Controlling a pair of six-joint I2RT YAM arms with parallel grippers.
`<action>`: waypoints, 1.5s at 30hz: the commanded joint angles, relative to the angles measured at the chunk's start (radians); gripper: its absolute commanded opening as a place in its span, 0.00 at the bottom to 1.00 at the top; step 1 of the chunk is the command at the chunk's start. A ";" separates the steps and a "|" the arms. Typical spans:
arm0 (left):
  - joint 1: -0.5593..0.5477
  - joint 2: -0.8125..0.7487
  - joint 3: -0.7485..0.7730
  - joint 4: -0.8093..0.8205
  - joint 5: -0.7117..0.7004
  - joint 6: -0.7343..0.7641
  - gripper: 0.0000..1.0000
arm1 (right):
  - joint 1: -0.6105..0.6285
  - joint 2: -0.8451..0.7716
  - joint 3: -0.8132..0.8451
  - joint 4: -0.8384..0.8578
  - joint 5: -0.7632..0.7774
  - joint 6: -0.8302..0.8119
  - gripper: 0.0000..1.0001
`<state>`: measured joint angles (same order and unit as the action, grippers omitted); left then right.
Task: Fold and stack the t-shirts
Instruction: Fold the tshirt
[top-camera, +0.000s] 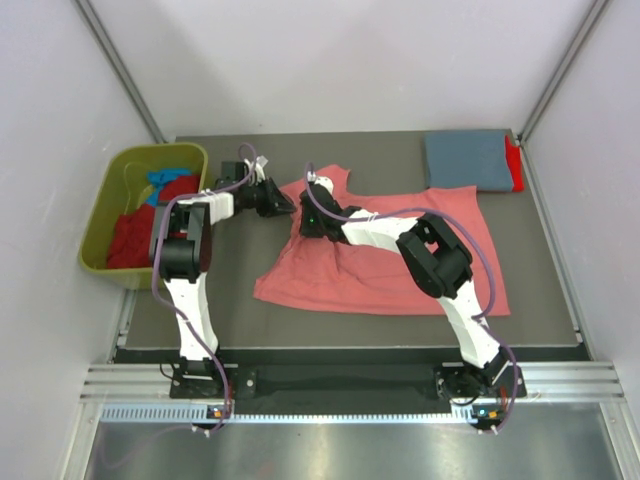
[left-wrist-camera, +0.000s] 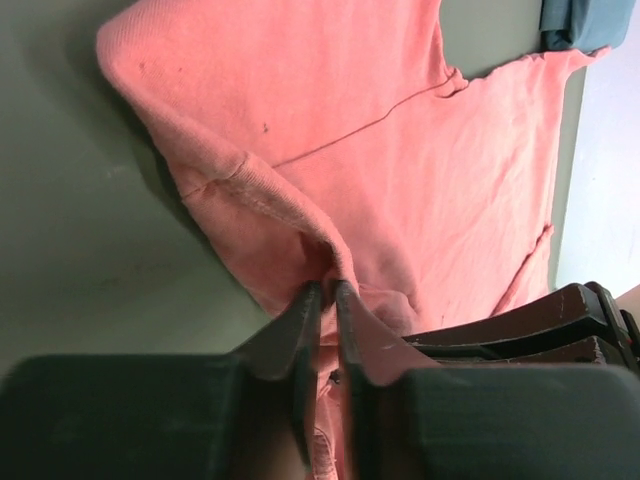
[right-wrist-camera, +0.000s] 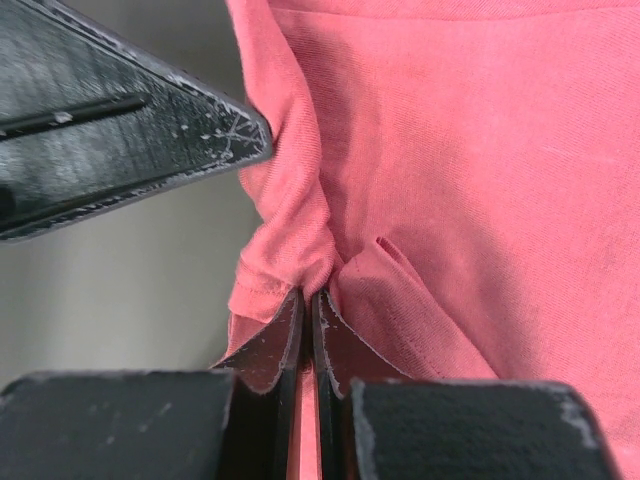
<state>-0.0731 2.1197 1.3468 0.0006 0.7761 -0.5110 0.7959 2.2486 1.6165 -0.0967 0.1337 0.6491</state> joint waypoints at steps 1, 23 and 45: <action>-0.005 0.008 0.031 0.056 0.035 0.008 0.11 | -0.021 -0.015 0.000 -0.001 0.021 -0.005 0.01; -0.004 -0.007 0.291 -0.471 -0.396 0.241 0.00 | -0.152 -0.202 -0.214 0.060 0.032 0.014 0.36; -0.056 -0.289 0.016 -0.655 -0.340 0.224 0.05 | -0.181 -0.253 -0.187 0.069 -0.086 -0.035 0.47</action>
<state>-0.1032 1.9594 1.4010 -0.5957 0.4919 -0.2996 0.6281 2.0632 1.3888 -0.0410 0.0780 0.6304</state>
